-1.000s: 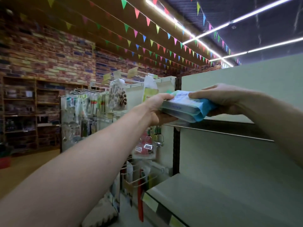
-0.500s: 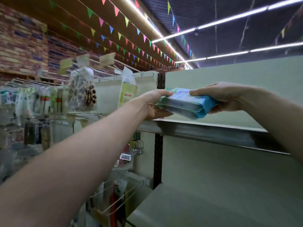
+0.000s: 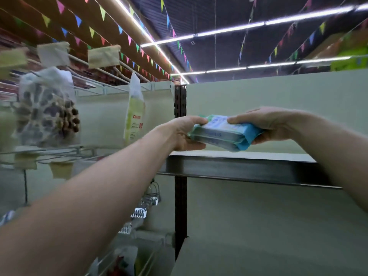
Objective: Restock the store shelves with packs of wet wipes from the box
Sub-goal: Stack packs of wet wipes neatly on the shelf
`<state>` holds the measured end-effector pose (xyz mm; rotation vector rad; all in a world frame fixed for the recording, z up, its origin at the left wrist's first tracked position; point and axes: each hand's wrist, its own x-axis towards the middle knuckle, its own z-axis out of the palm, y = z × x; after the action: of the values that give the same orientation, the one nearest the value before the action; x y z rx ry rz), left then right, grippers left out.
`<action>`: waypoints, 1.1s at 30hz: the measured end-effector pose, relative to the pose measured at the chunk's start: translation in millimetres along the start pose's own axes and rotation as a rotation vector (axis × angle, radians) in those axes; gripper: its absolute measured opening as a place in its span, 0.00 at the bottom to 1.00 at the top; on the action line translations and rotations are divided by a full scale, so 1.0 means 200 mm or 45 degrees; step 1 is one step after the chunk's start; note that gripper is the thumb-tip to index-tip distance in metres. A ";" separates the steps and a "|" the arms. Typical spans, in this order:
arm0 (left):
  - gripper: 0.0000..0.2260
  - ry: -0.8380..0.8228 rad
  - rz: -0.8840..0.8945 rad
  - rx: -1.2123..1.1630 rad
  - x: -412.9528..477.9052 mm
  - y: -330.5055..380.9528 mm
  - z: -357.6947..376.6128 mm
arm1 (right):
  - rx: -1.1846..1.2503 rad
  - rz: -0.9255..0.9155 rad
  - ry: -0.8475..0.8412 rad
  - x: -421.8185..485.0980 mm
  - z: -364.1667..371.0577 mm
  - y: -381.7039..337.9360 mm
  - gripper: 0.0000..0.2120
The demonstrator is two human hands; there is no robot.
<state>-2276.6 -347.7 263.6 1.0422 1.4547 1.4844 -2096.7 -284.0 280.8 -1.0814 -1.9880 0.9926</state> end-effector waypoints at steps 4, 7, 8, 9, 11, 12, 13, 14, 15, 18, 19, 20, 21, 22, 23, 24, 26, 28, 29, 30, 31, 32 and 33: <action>0.19 -0.021 -0.033 0.106 0.09 -0.02 -0.05 | -0.061 0.040 -0.021 0.06 0.02 0.00 0.21; 0.19 -0.033 -0.047 0.130 0.13 -0.02 -0.06 | -0.097 0.087 -0.032 0.11 0.02 0.00 0.20; 0.19 -0.032 -0.055 0.141 0.14 -0.03 -0.05 | -0.112 0.108 -0.038 0.13 0.01 0.00 0.20; 0.18 -0.039 -0.063 0.153 0.16 -0.03 -0.05 | -0.122 0.128 -0.049 0.14 0.00 0.01 0.20; 0.15 -0.060 -0.081 0.174 0.20 -0.02 -0.03 | -0.134 0.150 -0.069 0.18 -0.03 0.02 0.20; 0.15 -0.065 -0.089 0.181 0.23 -0.02 -0.02 | -0.144 0.154 -0.076 0.21 -0.05 0.04 0.21; 0.15 -0.059 -0.094 0.194 0.25 -0.02 -0.02 | -0.160 0.159 -0.077 0.24 -0.06 0.05 0.22; 0.17 -0.051 -0.096 0.219 0.28 -0.01 -0.01 | -0.183 0.165 -0.078 0.27 -0.07 0.05 0.22; 0.18 -0.044 -0.102 0.263 0.30 -0.01 -0.01 | -0.210 0.172 -0.084 0.29 -0.07 0.05 0.22; 0.18 -0.025 -0.144 0.505 0.35 0.00 0.02 | -0.293 0.192 -0.137 0.36 -0.10 0.06 0.21; 0.16 -0.008 -0.154 0.630 0.37 0.00 0.03 | -0.331 0.199 -0.163 0.38 -0.11 0.06 0.20; 0.16 0.015 -0.158 0.768 0.37 0.01 0.04 | -0.370 0.206 -0.183 0.40 -0.11 0.07 0.19; 0.16 0.037 -0.154 0.900 0.38 0.01 0.06 | -0.401 0.218 -0.199 0.41 -0.11 0.09 0.18; 0.17 0.053 -0.143 1.012 0.38 0.01 0.07 | -0.421 0.232 -0.214 0.41 -0.11 0.10 0.16; 0.19 0.059 -0.131 1.099 0.38 0.01 0.08 | -0.434 0.245 -0.226 0.41 -0.10 0.11 0.15; 0.20 0.057 -0.123 1.167 0.38 0.02 0.09 | -0.444 0.250 -0.235 0.41 -0.11 0.11 0.16; 0.20 0.061 -0.111 1.282 0.35 0.04 0.09 | -0.483 0.247 -0.238 0.39 -0.13 0.10 0.19; 0.24 0.062 -0.048 1.316 0.34 0.06 0.08 | -0.590 0.261 -0.254 0.35 -0.17 0.08 0.28; 0.27 0.034 -0.005 1.296 0.33 0.08 0.07 | -0.660 0.274 -0.283 0.32 -0.19 0.07 0.32; 0.30 -0.027 0.024 1.258 0.33 0.10 0.06 | -0.719 0.284 -0.326 0.30 -0.20 0.06 0.35; 0.33 -0.116 0.024 1.211 0.31 0.11 0.06 | -0.758 0.285 -0.377 0.28 -0.21 0.05 0.35; 0.33 -0.217 0.013 1.191 0.29 0.12 0.05 | -0.791 0.270 -0.420 0.25 -0.21 0.05 0.33; 0.33 -0.305 0.012 1.200 0.28 0.12 0.05 | -0.827 0.235 -0.438 0.24 -0.21 0.05 0.29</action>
<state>-2286.7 -292.5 288.5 1.6898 1.9976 0.5850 -2080.5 -225.4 301.6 -1.5358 -2.6306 0.6563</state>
